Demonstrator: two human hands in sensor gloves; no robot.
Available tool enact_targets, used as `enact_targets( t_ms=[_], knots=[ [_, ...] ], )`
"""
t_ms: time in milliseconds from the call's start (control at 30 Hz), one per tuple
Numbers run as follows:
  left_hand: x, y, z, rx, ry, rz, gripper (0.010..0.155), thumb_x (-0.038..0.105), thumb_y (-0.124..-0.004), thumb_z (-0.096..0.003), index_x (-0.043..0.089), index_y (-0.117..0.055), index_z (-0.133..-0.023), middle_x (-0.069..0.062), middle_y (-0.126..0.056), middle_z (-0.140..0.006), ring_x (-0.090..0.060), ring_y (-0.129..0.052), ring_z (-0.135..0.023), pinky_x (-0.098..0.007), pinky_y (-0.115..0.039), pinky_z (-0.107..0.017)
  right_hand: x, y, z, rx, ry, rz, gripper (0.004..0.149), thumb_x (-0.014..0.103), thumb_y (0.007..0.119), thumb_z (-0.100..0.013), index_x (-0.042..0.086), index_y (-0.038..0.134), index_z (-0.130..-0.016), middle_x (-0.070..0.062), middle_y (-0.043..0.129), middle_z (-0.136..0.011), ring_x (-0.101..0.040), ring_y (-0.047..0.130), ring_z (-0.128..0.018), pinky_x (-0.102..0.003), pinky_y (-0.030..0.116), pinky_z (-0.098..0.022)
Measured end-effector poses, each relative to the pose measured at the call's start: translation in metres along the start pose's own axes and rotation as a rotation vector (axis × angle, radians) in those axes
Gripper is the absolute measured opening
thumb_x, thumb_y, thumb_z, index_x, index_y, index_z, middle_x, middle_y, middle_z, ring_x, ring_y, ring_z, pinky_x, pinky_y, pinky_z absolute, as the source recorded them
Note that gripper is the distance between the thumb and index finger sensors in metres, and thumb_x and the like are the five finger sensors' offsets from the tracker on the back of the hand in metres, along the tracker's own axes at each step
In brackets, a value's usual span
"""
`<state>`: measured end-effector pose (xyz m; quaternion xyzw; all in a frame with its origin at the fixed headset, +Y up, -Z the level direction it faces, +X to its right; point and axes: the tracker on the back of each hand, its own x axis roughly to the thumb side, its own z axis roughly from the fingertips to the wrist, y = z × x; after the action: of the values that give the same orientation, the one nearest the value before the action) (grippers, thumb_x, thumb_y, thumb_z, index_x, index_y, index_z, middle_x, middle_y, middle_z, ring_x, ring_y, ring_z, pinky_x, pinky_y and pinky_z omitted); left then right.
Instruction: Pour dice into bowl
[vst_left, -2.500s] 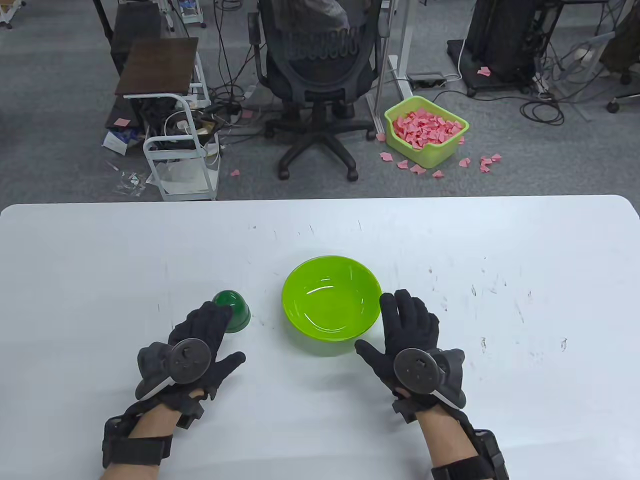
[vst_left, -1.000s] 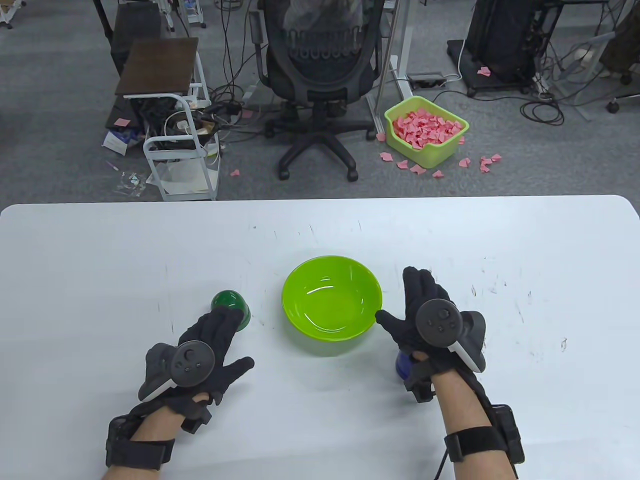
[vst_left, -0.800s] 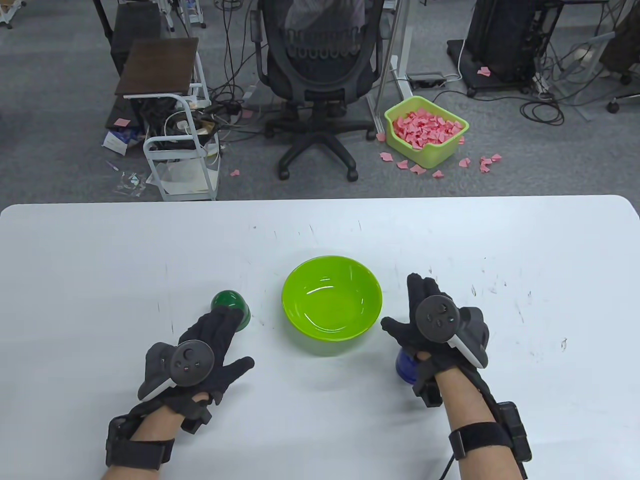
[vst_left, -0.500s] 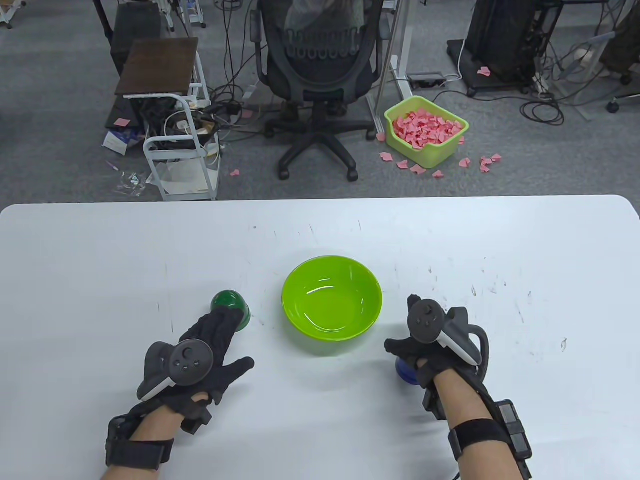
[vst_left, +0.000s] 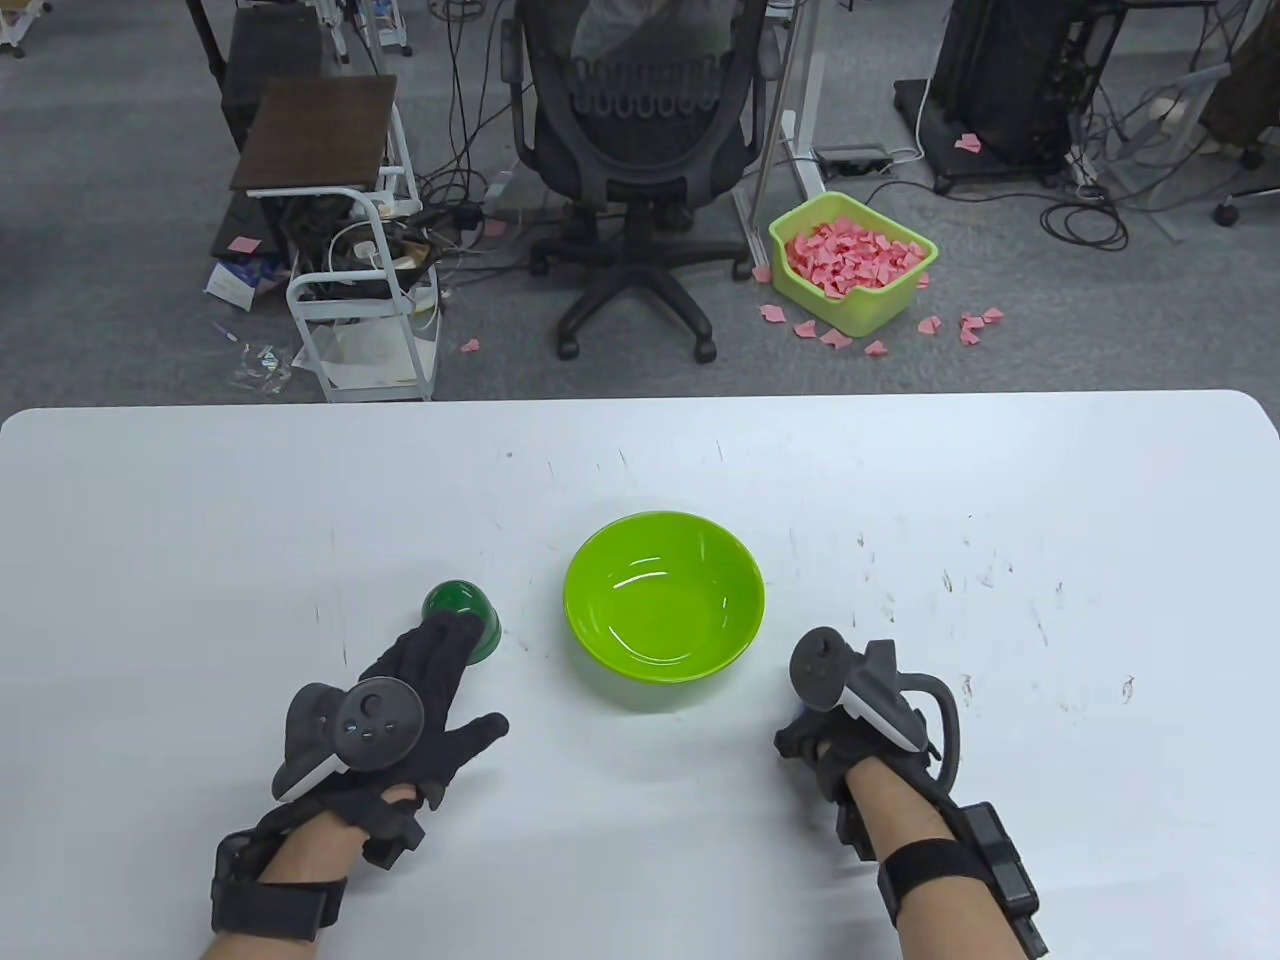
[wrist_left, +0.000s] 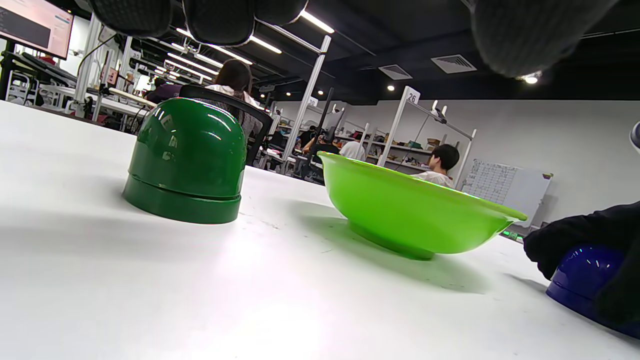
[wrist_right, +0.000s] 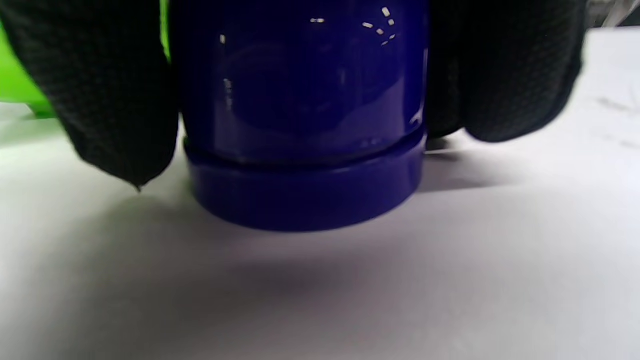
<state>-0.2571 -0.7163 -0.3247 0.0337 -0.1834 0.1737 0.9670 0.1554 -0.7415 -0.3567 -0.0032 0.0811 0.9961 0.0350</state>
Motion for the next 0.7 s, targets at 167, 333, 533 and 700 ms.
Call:
enact_targets(
  t_ms=[167, 333, 533, 700],
  knots=[
    [0.001, 0.000, 0.000, -0.001, -0.006, 0.001, 0.094, 0.068, -0.076, -0.0421, 0.035, -0.021, -0.111, -0.011, -0.037, -0.119, -0.041, -0.053, -0.109, -0.065, -0.056, -0.077, 0.002, 0.001, 0.001, -0.012, -0.006, 0.019, 0.102, 0.049, 0.103, -0.036, 0.004, 0.049, -0.111, -0.033, 0.068, -0.107, -0.059, 0.091, -0.070, -0.060, 0.092, -0.045],
    [0.003, -0.003, -0.001, -0.005, -0.029, 0.029, 0.096, 0.069, -0.076, -0.0417, 0.033, -0.020, -0.111, -0.011, -0.037, -0.119, -0.040, -0.053, -0.110, -0.065, -0.056, -0.077, 0.001, 0.002, 0.006, -0.064, -0.029, 0.016, 0.100, 0.049, 0.103, -0.036, 0.003, 0.052, -0.109, -0.030, 0.072, -0.103, -0.059, 0.092, -0.068, -0.059, 0.093, -0.044],
    [0.005, -0.005, -0.001, -0.002, -0.060, 0.089, 0.098, 0.068, -0.077, -0.0415, 0.028, -0.021, -0.111, -0.010, -0.037, -0.119, -0.040, -0.053, -0.110, -0.065, -0.055, -0.077, 0.009, -0.012, 0.016, -0.085, -0.114, 0.064, 0.099, 0.049, 0.103, -0.036, 0.003, 0.054, -0.108, -0.029, 0.073, -0.103, -0.059, 0.093, -0.067, -0.059, 0.093, -0.044],
    [0.010, -0.005, -0.001, 0.002, -0.115, 0.177, 0.101, 0.068, -0.079, -0.0403, 0.025, -0.020, -0.110, -0.009, -0.037, -0.119, -0.039, -0.051, -0.111, -0.066, -0.054, -0.078, 0.027, -0.048, 0.033, -0.133, -0.206, 0.036, 0.099, 0.049, 0.103, -0.036, 0.003, 0.054, -0.109, -0.029, 0.072, -0.104, -0.060, 0.092, -0.067, -0.059, 0.093, -0.043]
  ],
)
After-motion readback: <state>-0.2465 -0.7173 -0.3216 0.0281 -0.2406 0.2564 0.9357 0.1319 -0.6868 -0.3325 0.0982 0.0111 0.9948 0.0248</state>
